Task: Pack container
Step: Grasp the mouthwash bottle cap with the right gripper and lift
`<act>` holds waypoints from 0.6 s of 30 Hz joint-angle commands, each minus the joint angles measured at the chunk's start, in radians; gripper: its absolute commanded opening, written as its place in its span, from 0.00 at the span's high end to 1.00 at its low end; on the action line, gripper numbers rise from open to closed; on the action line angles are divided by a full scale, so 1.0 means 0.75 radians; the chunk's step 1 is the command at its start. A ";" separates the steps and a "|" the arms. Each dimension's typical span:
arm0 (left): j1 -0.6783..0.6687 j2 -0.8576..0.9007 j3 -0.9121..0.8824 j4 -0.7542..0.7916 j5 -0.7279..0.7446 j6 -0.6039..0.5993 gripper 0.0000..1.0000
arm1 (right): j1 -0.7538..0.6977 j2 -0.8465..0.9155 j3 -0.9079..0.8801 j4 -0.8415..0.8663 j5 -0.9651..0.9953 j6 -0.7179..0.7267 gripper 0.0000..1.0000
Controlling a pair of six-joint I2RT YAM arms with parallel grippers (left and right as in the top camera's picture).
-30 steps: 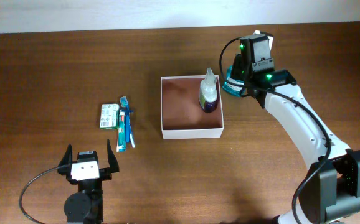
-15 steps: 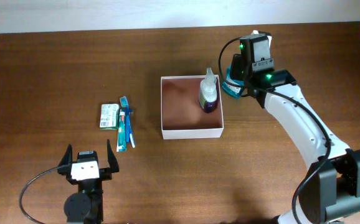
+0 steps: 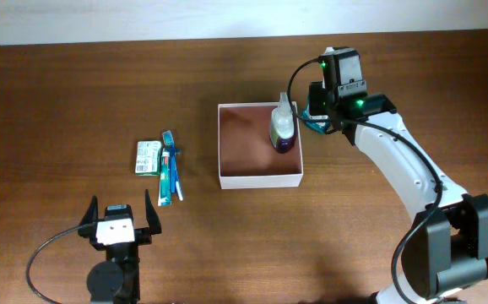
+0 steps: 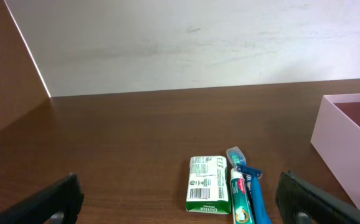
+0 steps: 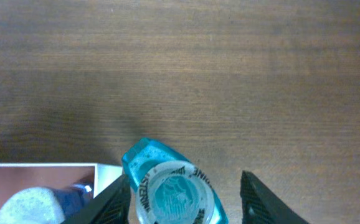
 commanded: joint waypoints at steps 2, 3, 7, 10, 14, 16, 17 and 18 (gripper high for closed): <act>0.003 -0.006 -0.008 -0.001 0.014 0.022 0.01 | 0.005 0.006 0.004 0.001 -0.015 -0.023 0.53; 0.003 -0.006 -0.008 -0.001 0.014 0.022 0.01 | 0.005 0.006 0.004 0.001 -0.015 -0.023 0.53; 0.003 -0.006 -0.008 -0.001 0.014 0.022 0.01 | 0.005 0.006 0.004 0.009 -0.016 -0.023 0.65; 0.003 -0.006 -0.008 -0.001 0.014 0.022 0.01 | 0.005 0.006 0.004 0.010 -0.016 -0.023 0.68; 0.003 -0.006 -0.008 -0.001 0.014 0.022 0.01 | 0.005 0.006 0.004 0.010 -0.015 -0.023 0.74; 0.003 -0.006 -0.008 -0.001 0.014 0.022 0.01 | 0.005 0.006 0.004 0.016 -0.007 -0.024 0.77; 0.003 -0.006 -0.008 -0.001 0.014 0.022 0.01 | 0.005 0.006 0.004 0.023 -0.001 -0.035 0.80; 0.003 -0.006 -0.008 -0.001 0.014 0.022 0.01 | 0.005 0.006 0.004 0.029 -0.001 -0.054 0.82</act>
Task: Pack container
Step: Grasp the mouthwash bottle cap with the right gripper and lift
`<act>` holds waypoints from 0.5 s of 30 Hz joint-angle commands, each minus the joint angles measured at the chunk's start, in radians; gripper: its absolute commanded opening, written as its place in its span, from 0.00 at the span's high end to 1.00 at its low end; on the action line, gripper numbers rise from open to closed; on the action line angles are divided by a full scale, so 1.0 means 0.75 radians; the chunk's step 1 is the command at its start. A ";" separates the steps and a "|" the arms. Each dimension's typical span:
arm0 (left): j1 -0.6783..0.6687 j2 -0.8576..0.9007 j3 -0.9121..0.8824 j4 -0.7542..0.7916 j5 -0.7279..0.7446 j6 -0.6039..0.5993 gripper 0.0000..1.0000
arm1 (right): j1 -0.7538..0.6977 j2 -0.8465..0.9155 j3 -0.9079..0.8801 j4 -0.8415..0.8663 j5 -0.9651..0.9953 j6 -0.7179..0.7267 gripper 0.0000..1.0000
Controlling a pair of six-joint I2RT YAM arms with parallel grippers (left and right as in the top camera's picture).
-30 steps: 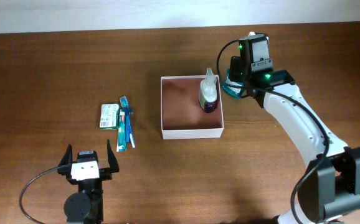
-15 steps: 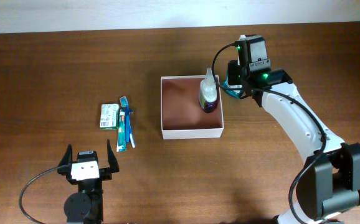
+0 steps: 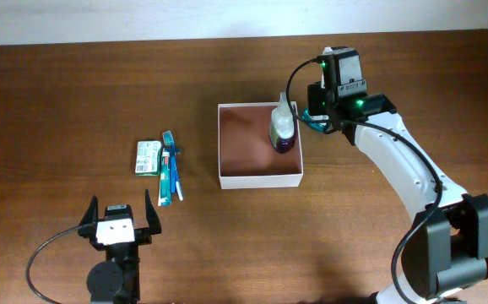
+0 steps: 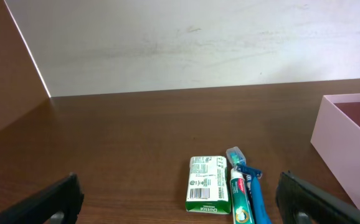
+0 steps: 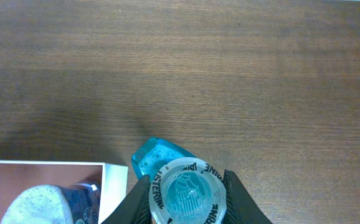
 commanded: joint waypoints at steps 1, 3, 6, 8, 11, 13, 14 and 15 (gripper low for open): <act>0.003 -0.006 -0.008 -0.001 0.014 0.022 0.01 | 0.005 0.005 0.004 0.028 0.023 -0.062 0.82; 0.003 -0.006 -0.008 -0.001 0.014 0.022 0.01 | 0.005 0.005 0.004 0.036 0.023 -0.067 0.83; 0.003 -0.006 -0.008 -0.001 0.014 0.022 0.01 | 0.005 0.005 0.004 0.033 0.023 -0.067 0.84; 0.003 -0.006 -0.008 -0.001 0.014 0.022 0.01 | 0.005 0.005 0.004 0.030 0.023 -0.066 0.86; 0.003 -0.006 -0.008 -0.001 0.014 0.022 0.01 | 0.005 0.005 0.004 0.027 0.023 -0.066 0.86; 0.003 -0.006 -0.008 -0.001 0.014 0.022 0.01 | 0.005 0.005 0.004 0.016 0.023 -0.066 0.85; 0.003 -0.006 -0.008 -0.001 0.014 0.022 0.01 | 0.005 0.005 0.004 0.006 0.023 -0.066 0.76; 0.003 -0.006 -0.008 -0.001 0.014 0.022 0.01 | 0.005 0.005 0.004 -0.006 0.023 -0.066 0.63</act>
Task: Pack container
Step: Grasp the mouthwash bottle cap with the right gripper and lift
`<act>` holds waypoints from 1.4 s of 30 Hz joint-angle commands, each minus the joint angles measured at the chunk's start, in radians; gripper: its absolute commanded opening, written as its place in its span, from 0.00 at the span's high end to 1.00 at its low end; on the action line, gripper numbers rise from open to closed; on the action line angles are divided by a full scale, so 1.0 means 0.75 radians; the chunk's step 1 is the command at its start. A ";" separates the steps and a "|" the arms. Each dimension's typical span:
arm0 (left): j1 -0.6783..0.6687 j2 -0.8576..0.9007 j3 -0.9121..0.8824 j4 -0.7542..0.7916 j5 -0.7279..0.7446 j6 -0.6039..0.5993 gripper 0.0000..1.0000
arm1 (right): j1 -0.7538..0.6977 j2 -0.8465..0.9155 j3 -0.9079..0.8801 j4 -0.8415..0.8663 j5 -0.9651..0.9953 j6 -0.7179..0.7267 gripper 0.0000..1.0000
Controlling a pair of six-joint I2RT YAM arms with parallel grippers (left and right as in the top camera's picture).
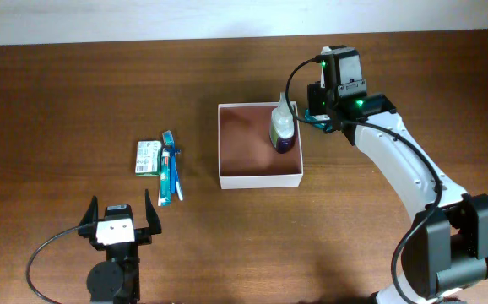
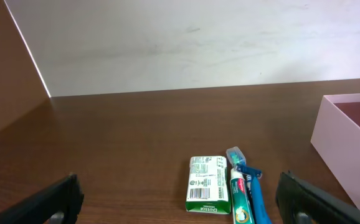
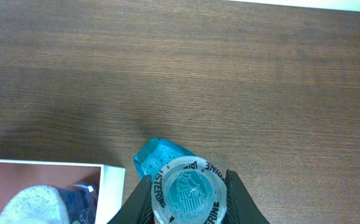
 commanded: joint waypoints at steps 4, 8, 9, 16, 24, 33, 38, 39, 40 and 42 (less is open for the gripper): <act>0.003 -0.006 -0.008 -0.001 0.014 0.022 0.01 | 0.005 0.005 0.004 -0.023 0.022 -0.018 0.55; 0.003 -0.006 -0.008 -0.001 0.014 0.022 0.01 | 0.005 0.005 0.004 0.014 0.023 -0.018 0.52; 0.003 -0.006 -0.008 -0.001 0.014 0.022 0.01 | 0.005 0.005 0.004 0.024 0.022 -0.018 0.52; 0.003 -0.006 -0.008 -0.001 0.014 0.022 0.01 | -0.030 0.008 0.004 0.072 0.028 -0.013 0.52; 0.003 -0.006 -0.008 -0.001 0.014 0.022 0.01 | -0.099 0.068 0.004 0.099 -0.058 -0.017 0.54; 0.003 -0.006 -0.008 -0.001 0.014 0.022 0.01 | -0.099 0.069 0.004 0.121 -0.112 -0.018 0.69; 0.003 -0.006 -0.008 -0.001 0.014 0.022 0.01 | -0.099 0.069 0.004 0.141 -0.112 -0.018 0.62; 0.003 -0.006 -0.008 -0.001 0.014 0.022 0.01 | -0.099 0.069 0.004 0.141 -0.112 -0.018 0.58; 0.003 -0.006 -0.008 -0.001 0.014 0.022 0.01 | -0.099 0.069 0.004 0.141 -0.112 -0.018 0.55; 0.003 -0.006 -0.008 -0.001 0.014 0.022 0.01 | -0.099 0.069 0.004 0.141 -0.112 -0.018 0.52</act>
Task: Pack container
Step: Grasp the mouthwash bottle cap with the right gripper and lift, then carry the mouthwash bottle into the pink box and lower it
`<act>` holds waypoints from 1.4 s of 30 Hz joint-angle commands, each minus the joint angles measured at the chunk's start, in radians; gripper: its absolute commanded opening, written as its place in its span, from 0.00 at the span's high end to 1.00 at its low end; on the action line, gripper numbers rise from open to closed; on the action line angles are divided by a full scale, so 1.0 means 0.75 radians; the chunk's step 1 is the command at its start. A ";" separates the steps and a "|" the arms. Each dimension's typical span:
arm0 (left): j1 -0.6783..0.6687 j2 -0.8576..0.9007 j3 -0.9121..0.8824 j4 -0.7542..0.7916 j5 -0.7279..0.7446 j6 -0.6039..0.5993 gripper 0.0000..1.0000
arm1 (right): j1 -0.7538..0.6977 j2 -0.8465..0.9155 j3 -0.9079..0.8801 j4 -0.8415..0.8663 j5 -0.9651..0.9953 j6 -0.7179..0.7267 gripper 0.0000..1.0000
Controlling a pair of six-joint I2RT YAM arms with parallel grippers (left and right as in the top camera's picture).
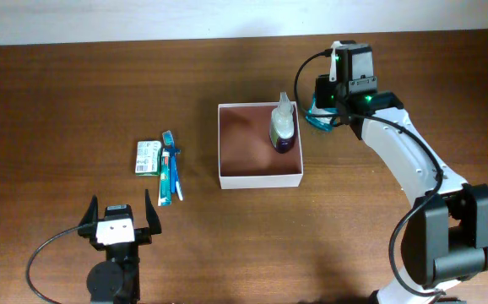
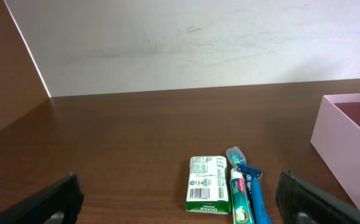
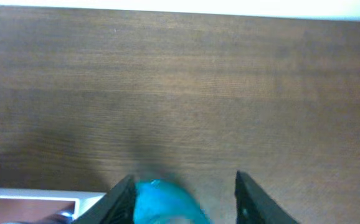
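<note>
A white box stands mid-table with a clear pump bottle upright in its right end. Just outside the box's right wall is a teal mouthwash bottle. My right gripper hangs over it. In the right wrist view the fingers are apart and the blurred teal bottle sits low between them, against the left finger. My left gripper rests open near the front left, nothing in it.
Left of the box lie a green soap carton, a toothpaste tube and a blue razor, side by side. They also show ahead of the left gripper: carton, tube.
My right gripper was shut on the teal bottle's cap; now its fingers stand apart and the wrist has shifted slightly right and back. The bottle looks blurred and lower in view.
My right gripper first stood open around the teal bottle's cap beside the box. Then it was shut on the cap and stayed so. Now it is open again with the bottle still outside the box. The left arm has not moved.
</note>
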 commanded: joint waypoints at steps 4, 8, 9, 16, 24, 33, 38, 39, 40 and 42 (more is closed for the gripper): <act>0.003 -0.006 -0.008 -0.001 0.014 0.022 0.01 | -0.005 0.008 0.004 0.019 -0.008 0.004 0.52; 0.003 -0.006 -0.008 -0.001 0.014 0.022 0.01 | -0.005 0.008 0.004 0.019 -0.009 0.004 0.67; 0.003 -0.006 -0.008 -0.001 0.014 0.022 0.01 | -0.005 0.008 0.004 0.019 -0.009 0.004 0.70; 0.003 -0.006 -0.008 -0.001 0.014 0.022 0.01 | -0.005 0.001 0.004 0.018 0.002 -0.045 0.78; 0.003 -0.006 -0.008 -0.001 0.014 0.022 0.01 | -0.004 -0.209 0.004 -0.107 0.087 -0.084 0.79; 0.003 -0.006 -0.008 -0.001 0.014 0.022 0.01 | 0.019 -0.634 0.004 -0.443 0.066 -0.001 0.80; 0.003 -0.006 -0.008 -0.001 0.014 0.022 0.01 | 0.127 -0.789 0.004 -0.549 0.041 -0.023 0.80; 0.003 -0.006 -0.008 -0.001 0.014 0.022 0.01 | 0.184 -0.821 0.004 -0.571 0.041 -0.028 0.80; 0.003 -0.006 -0.008 -0.001 0.014 0.022 0.01 | 0.216 -0.831 0.004 -0.579 0.041 -0.025 0.80; 0.003 -0.006 -0.008 -0.001 0.014 0.022 0.01 | 0.287 -0.833 0.004 -0.585 0.041 -0.025 0.81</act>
